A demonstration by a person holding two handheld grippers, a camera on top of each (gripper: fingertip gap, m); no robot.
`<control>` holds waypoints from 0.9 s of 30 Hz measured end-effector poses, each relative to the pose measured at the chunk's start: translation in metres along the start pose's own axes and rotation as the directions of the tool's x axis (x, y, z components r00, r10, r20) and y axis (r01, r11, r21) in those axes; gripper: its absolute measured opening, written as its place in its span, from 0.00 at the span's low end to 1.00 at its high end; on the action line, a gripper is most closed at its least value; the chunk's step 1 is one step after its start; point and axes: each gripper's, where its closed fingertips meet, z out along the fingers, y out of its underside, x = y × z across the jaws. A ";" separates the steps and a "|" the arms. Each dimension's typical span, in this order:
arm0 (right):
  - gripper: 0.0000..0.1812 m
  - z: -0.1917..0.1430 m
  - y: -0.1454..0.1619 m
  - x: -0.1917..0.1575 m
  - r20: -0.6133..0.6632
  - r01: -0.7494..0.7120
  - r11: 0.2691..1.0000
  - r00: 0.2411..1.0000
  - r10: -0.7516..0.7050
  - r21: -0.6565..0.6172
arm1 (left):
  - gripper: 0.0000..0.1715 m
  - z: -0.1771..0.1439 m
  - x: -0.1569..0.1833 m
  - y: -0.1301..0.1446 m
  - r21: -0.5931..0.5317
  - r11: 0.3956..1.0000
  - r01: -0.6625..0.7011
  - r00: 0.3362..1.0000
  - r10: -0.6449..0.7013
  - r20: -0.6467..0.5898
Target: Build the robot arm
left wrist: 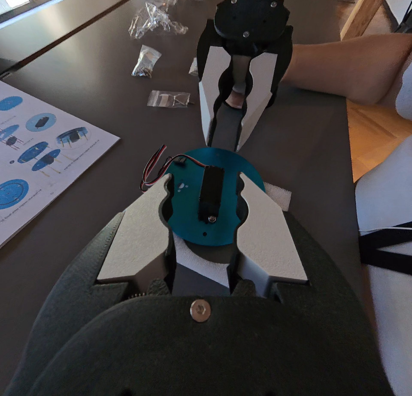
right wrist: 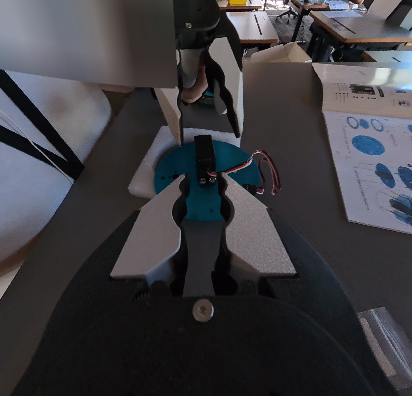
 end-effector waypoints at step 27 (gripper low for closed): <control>0.06 0.024 0.024 0.001 -0.124 0.090 0.969 0.985 -0.121 -0.228 | 0.13 0.013 0.007 0.023 -0.101 0.995 -0.006 0.996 -0.003 -0.092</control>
